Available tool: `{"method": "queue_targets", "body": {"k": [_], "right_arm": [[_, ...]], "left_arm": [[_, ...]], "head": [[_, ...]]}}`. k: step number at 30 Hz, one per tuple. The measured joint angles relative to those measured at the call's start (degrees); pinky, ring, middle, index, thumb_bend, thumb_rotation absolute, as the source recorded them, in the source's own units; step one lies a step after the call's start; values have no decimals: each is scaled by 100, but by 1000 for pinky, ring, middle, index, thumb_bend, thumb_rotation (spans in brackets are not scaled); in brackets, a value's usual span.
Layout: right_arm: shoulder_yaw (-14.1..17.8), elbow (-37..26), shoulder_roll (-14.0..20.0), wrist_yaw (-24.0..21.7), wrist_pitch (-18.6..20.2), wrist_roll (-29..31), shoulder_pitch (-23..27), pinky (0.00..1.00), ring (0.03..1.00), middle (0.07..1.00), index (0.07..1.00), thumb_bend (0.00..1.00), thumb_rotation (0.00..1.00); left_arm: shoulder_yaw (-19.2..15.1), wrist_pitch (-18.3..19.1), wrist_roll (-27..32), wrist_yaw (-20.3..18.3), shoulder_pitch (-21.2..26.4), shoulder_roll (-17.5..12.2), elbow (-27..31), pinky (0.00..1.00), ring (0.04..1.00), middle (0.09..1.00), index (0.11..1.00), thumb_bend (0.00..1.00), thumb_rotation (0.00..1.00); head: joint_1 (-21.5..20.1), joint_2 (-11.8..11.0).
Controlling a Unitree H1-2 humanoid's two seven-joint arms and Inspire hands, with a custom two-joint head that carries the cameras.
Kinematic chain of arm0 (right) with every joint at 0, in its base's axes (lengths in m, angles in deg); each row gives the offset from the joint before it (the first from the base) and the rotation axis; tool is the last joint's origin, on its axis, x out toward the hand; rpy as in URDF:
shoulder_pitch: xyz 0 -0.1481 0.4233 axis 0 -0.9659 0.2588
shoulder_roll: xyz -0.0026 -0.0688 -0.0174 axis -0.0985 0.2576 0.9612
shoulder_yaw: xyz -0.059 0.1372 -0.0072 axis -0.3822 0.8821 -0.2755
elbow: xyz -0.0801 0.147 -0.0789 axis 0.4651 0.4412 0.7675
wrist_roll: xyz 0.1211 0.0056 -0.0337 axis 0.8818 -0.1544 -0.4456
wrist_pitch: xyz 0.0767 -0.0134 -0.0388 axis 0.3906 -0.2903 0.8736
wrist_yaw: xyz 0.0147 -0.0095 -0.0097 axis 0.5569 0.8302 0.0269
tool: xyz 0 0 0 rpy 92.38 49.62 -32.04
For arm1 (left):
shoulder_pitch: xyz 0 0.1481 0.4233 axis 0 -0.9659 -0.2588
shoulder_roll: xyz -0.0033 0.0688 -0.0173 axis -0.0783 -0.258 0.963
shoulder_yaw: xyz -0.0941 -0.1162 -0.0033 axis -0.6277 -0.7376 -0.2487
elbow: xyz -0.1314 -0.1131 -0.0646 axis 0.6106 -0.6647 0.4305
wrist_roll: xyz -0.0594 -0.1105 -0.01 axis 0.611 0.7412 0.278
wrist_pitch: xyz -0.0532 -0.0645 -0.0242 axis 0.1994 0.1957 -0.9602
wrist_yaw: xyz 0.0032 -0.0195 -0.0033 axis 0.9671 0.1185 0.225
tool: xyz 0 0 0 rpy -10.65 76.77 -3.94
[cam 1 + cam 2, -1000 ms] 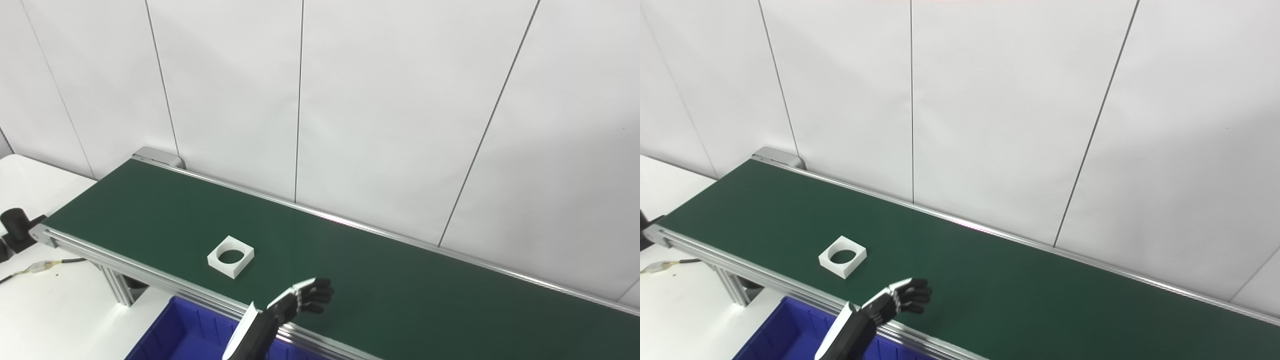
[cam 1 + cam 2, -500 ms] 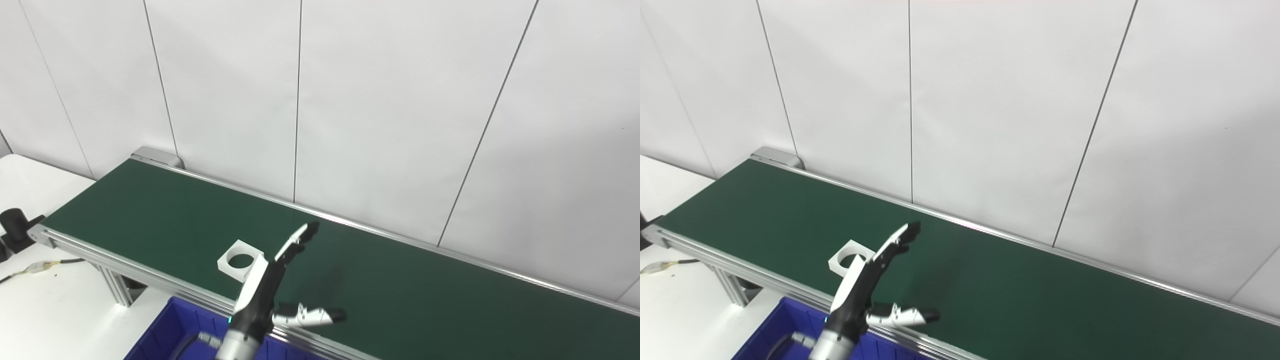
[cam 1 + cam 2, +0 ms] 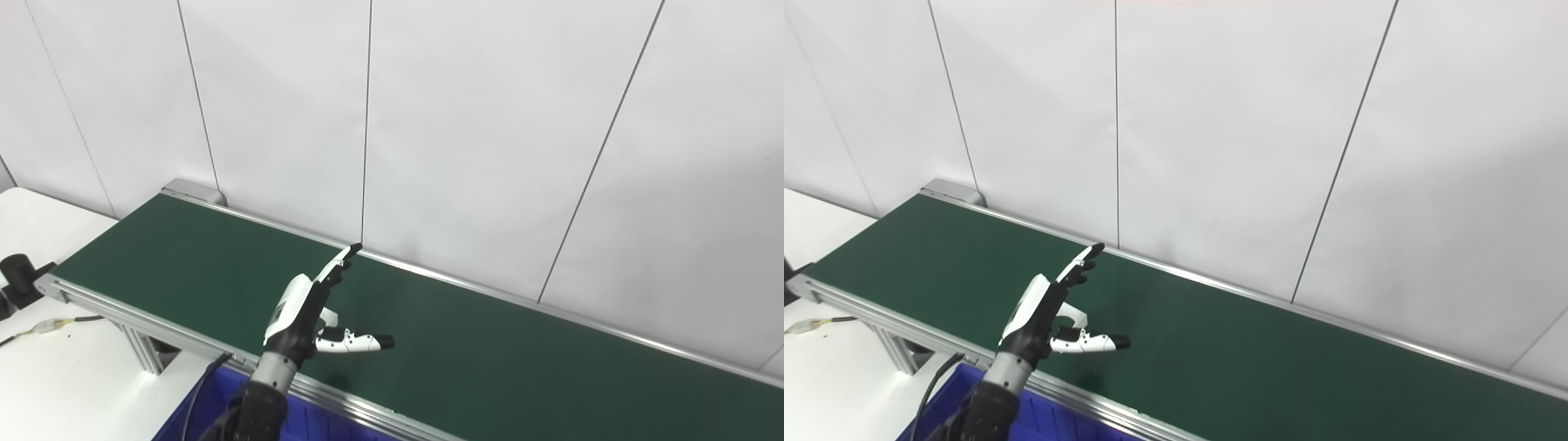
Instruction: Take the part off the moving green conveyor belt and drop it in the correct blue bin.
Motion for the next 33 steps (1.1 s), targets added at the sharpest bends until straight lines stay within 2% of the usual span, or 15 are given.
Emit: {"method": "queue_targets", "body": {"k": [3, 7, 11, 14, 17, 20, 23, 27, 33], "right_arm": [[11, 0, 3, -23, 0, 9, -38, 940, 930, 941, 1000, 826, 587], [15, -1, -13, -39, 0, 10, -42, 942, 931, 941, 1000, 829, 587], [27, -14, -26, -69, 0, 14, -7, 942, 930, 939, 1000, 831, 580], [47, -13, -25, -72, 0, 43, -33, 930, 927, 934, 1000, 833, 583], [48, -14, -30, -72, 0, 22, -6, 924, 926, 933, 1000, 833, 585], [52, -14, -37, -73, 0, -3, -8, 929, 926, 936, 1000, 831, 579], [52, -14, -50, -75, 0, -7, -9, 924, 923, 936, 1000, 823, 576], [50, -14, -55, -67, 0, -67, -12, 909, 915, 931, 1000, 818, 577], [46, -17, -86, -63, 0, -80, -19, 902, 911, 933, 1000, 824, 591]], "left_arm": [[-2, -183, 124, -124, 181, -445, -194, 849, 930, 966, 971, 881, 334], [153, -471, 248, -382, 397, -775, -530, 853, 936, 967, 970, 880, 302], [331, -511, 279, -815, 528, -1070, -870, 837, 933, 960, 966, 885, 243], [421, -605, 372, -1034, 617, -1171, -977, 823, 917, 952, 950, 900, 197], [579, -609, 342, -1266, 752, -1275, -1144, 800, 905, 954, 948, 910, 205], [741, -613, 270, -1398, 854, -1324, -1198, 819, 914, 962, 952, 918, 196], [827, -631, 234, -1445, 918, -1331, -1342, 857, 937, 965, 955, 935, 153], [1028, -703, 209, -1559, 1008, -1328, -1590, 885, 959, 973, 966, 940, 154], [1356, -808, -197, -1519, 1167, -1269, -1912, 897, 959, 967, 966, 926, 152]], "head": [[0, 18], [-18, 70], [-18, 70], [-26, 88], [-35, 88], [-53, 97], [-70, 97], [-88, 105], [-97, 114]]}}
